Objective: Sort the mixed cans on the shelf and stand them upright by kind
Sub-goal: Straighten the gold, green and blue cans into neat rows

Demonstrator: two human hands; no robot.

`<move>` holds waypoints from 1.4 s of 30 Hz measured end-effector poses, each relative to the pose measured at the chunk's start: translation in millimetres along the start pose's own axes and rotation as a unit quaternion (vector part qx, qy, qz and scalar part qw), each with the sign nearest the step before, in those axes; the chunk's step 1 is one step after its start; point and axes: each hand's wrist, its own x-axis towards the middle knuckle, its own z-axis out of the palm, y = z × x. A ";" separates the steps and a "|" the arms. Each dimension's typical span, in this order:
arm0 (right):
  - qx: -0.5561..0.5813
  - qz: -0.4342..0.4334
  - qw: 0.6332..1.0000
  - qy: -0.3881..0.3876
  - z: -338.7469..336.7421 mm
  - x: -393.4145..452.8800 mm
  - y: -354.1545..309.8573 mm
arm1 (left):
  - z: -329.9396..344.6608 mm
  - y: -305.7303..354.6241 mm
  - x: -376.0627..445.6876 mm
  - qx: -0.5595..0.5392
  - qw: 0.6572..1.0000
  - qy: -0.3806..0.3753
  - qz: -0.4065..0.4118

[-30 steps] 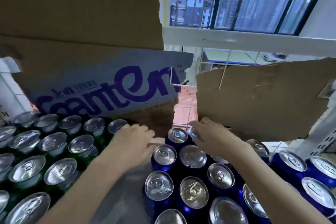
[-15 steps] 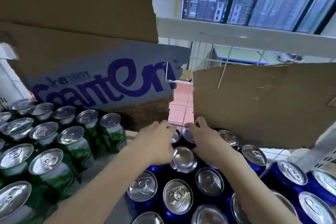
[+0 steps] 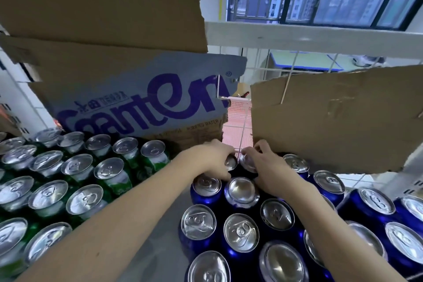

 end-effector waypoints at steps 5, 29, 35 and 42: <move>0.035 0.013 0.999 0.019 -4.9 -7.5 -2.5 | -1.9 -18.2 -23.3 -0.058 0.996 0.066 -0.015; 0.265 0.050 0.899 0.344 18.1 -128.0 -86.5 | 55.5 -64.7 -151.5 -0.300 0.887 0.328 -0.124; 0.226 0.096 0.919 0.309 22.5 -131.6 -83.0 | 80.5 -62.9 -144.2 -0.286 0.903 0.289 -0.138; 0.095 0.110 0.979 0.146 -6.8 -132.6 -86.0 | 90.4 -61.4 -140.3 -0.283 0.912 0.265 -0.132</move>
